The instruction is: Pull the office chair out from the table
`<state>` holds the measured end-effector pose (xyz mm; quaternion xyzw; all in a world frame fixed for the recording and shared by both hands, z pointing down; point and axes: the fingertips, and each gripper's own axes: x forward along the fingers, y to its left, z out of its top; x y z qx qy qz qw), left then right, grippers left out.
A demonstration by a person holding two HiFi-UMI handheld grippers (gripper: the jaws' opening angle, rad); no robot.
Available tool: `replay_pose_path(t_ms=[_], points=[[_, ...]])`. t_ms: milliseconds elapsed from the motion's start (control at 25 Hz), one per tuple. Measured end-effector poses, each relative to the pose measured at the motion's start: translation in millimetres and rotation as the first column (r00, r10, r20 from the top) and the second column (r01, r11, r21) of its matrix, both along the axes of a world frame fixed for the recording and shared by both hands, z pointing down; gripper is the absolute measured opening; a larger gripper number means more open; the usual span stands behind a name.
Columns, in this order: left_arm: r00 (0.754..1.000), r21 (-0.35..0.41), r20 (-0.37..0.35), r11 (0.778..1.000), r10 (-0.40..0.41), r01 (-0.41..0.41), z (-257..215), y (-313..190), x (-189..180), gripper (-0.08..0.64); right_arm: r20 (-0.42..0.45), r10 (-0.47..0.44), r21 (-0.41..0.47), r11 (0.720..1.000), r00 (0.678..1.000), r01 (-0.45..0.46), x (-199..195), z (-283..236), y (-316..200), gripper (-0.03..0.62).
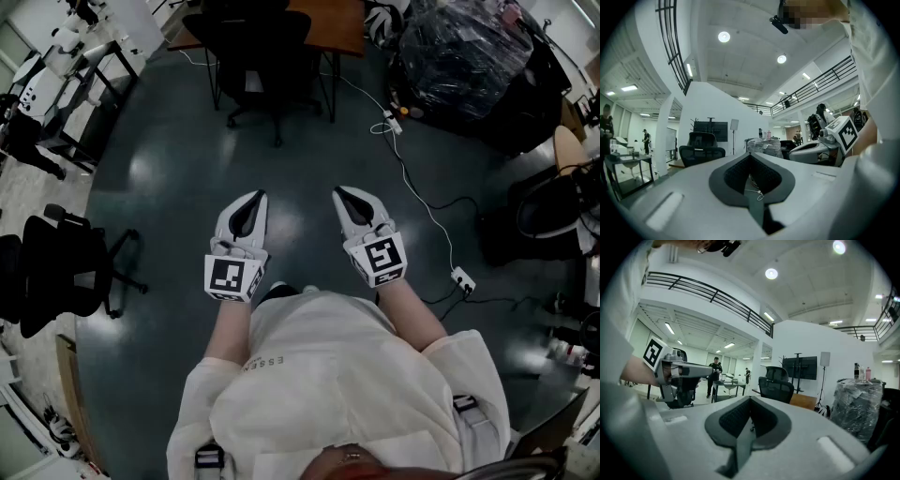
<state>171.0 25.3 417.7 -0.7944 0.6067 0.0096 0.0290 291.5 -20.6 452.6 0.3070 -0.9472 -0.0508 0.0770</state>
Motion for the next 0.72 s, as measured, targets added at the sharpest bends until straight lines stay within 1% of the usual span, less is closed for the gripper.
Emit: replay_pose_path(t_ms=[160,440,560,720], points=[[1.000,-0.008,0.000,1.000,-0.002,0.002,3,-3,4,0.017,0.013,0.017,-0.020,1.000,1.000,-0.017,9,3,-8,-0.008],[1.000,-0.019,0.000,1.000,-0.010,0.010,8,-7,7,0.017,0.015,0.020,-0.017,1.000,1.000,-0.019,11,7,-14,-0.008],[1.000,-0.024,0.002,1.000,-0.014,0.014,10,-9,8,0.017,0.036,0.042,-0.023,0.999,0.998,-0.041,15,6,-20,-0.008],[0.999,-0.036,0.003,0.999,-0.035,0.035,16,-6,4,0.017,0.046,0.045,-0.042,0.998,0.998,-0.043,14,11,-24,-0.008]])
